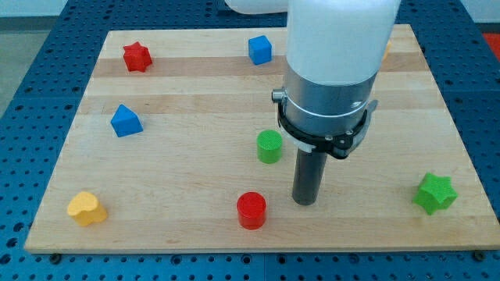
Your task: Place your arm at the top left of the red circle
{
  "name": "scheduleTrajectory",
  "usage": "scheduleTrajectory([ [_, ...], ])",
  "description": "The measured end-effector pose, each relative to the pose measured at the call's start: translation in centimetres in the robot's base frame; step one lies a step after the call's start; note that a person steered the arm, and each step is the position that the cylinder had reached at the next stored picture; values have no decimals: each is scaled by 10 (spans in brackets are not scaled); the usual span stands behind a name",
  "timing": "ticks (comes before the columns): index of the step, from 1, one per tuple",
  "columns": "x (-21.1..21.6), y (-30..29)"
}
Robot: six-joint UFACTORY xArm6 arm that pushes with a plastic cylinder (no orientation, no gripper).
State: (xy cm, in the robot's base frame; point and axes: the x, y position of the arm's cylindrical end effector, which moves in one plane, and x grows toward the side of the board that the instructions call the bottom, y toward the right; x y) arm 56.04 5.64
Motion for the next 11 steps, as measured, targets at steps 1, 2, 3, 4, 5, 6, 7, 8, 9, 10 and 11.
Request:
scheduleTrajectory([
  [1, -11, -9],
  [2, -28, -45],
  [3, -28, -65],
  [4, -28, -88],
  [5, -28, -111],
  [6, -28, -126],
  [7, -28, -128],
  [8, -28, -128],
  [9, -38, -122],
  [10, -60, -110],
  [11, -59, -110],
])
